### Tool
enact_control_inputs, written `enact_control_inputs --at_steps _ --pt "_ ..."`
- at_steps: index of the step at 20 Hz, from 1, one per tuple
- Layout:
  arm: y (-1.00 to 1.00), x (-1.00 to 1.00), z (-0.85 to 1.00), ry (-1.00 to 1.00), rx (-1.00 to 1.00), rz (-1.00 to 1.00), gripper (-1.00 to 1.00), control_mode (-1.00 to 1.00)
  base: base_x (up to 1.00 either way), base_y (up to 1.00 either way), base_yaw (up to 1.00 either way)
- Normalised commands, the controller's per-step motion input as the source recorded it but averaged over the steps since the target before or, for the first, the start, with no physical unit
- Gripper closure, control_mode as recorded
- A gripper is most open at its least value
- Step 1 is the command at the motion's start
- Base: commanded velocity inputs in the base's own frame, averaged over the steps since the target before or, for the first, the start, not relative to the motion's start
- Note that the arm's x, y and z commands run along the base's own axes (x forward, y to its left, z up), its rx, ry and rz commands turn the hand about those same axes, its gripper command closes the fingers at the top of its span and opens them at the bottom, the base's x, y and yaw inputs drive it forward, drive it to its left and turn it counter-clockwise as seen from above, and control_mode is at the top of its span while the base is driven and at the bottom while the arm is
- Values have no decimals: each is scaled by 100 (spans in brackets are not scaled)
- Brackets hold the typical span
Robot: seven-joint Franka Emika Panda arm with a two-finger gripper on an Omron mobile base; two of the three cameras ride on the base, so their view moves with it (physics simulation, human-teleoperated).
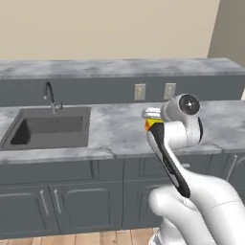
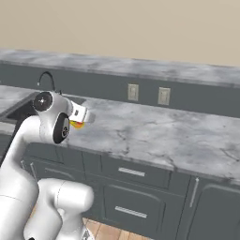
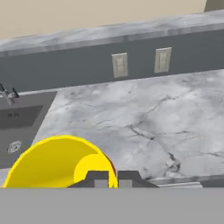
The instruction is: Place the pitcher and cup on the dining counter for serving.
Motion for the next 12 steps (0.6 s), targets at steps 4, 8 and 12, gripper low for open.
enact_control_inputs --at_steps 4,8,12 --pt "0 0 0 0 0 0 100 100 -59 100 14" --pt "0 0 0 0 0 0 100 100 -5 100 14" --pt "0 0 0 0 0 0 100 100 23 100 13"
